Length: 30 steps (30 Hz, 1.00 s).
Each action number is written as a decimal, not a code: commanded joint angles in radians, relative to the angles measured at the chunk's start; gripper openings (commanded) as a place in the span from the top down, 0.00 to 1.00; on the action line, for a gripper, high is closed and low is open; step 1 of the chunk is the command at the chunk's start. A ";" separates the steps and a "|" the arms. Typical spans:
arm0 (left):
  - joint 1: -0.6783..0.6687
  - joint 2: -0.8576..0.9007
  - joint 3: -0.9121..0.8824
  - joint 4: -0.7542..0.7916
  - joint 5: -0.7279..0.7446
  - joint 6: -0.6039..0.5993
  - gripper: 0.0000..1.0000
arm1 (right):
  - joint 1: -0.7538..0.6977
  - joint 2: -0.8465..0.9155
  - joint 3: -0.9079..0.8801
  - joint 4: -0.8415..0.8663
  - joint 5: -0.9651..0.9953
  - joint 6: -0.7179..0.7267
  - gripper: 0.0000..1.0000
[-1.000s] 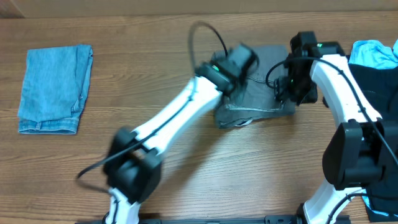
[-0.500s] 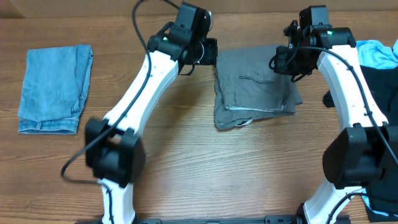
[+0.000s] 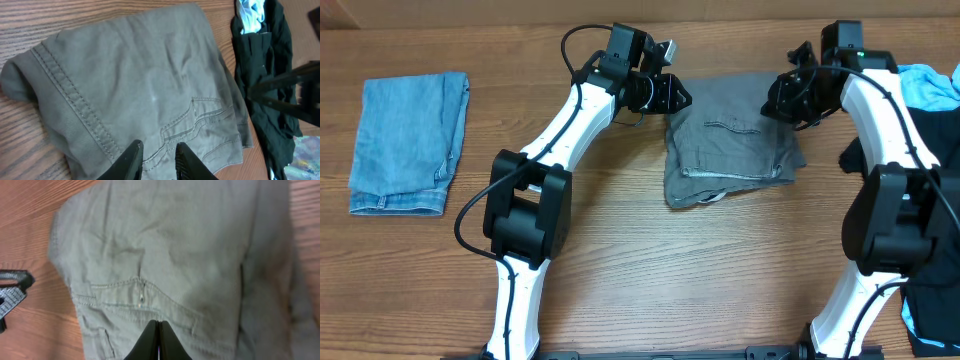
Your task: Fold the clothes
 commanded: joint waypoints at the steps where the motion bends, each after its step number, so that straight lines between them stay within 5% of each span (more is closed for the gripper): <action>1: -0.016 0.054 0.000 -0.018 -0.021 0.016 0.76 | 0.002 0.016 -0.082 0.041 0.005 -0.002 0.96; 10: -0.019 0.142 0.000 -0.147 -0.175 0.098 0.77 | 0.002 0.016 -0.333 0.196 0.048 -0.002 0.96; 13: -0.014 0.195 0.000 -0.230 -0.278 0.102 0.91 | 0.002 0.016 -0.457 0.258 0.048 -0.002 0.96; 18: 0.000 0.187 0.021 -0.292 -0.300 0.132 0.91 | 0.002 0.015 -0.500 0.264 0.047 -0.002 0.96; 30: 0.000 -0.073 0.208 -0.399 -0.355 0.142 0.96 | 0.011 -0.019 -0.491 0.216 0.035 -0.002 0.96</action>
